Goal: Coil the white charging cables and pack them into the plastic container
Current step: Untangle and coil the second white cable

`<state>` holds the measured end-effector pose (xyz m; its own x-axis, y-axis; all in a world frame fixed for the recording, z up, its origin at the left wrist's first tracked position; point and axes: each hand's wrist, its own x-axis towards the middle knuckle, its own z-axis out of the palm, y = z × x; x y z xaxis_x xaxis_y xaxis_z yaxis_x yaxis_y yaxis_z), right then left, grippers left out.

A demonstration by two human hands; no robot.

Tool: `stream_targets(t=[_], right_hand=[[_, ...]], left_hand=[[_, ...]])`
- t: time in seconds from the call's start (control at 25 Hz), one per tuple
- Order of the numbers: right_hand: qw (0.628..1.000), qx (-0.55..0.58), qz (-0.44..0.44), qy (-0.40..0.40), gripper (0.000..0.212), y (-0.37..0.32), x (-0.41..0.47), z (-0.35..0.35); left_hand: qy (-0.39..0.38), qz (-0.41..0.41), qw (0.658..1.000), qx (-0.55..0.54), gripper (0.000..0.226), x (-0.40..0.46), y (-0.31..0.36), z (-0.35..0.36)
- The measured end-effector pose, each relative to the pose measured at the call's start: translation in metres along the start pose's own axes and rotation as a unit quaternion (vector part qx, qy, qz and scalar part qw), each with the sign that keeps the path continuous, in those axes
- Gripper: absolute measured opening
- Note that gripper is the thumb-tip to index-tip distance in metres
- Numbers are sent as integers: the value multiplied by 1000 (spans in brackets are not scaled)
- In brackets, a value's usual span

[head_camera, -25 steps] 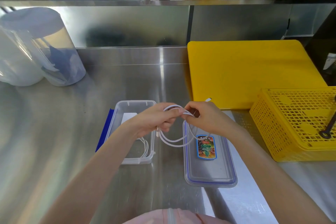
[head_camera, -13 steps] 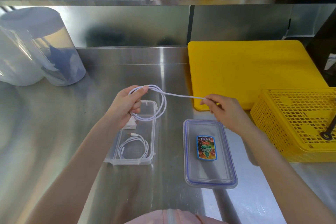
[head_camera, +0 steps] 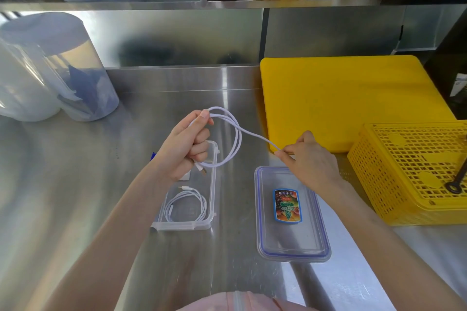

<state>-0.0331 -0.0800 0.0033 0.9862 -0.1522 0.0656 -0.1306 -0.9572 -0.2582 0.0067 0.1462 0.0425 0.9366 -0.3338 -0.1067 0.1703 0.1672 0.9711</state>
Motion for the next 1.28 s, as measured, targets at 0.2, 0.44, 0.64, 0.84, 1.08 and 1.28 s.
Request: stream_targets(t=[0.2, 0.44, 0.64, 0.84, 1.08, 1.28], right_hand=[[971, 241, 4, 4, 25, -3, 4, 1], [681, 704, 135, -148, 25, -23, -2, -6], [611, 738, 173, -227, 30, -40, -8, -5], [624, 724, 123, -267, 31, -53, -13, -4], [753, 629, 51, -189, 7, -60, -22, 0], [836, 527, 36, -147, 16, -53, -26, 7]], left_hand=[[-14, -28, 995, -90, 32, -4, 3, 11], [14, -7, 995, -97, 30, -7, -18, 32], [116, 71, 988, 70, 28, -6, -33, 43], [156, 72, 980, 96, 28, -3, -40, 49], [161, 76, 981, 80, 27, -2, -38, 42], [175, 75, 979, 73, 25, -2, -40, 35]])
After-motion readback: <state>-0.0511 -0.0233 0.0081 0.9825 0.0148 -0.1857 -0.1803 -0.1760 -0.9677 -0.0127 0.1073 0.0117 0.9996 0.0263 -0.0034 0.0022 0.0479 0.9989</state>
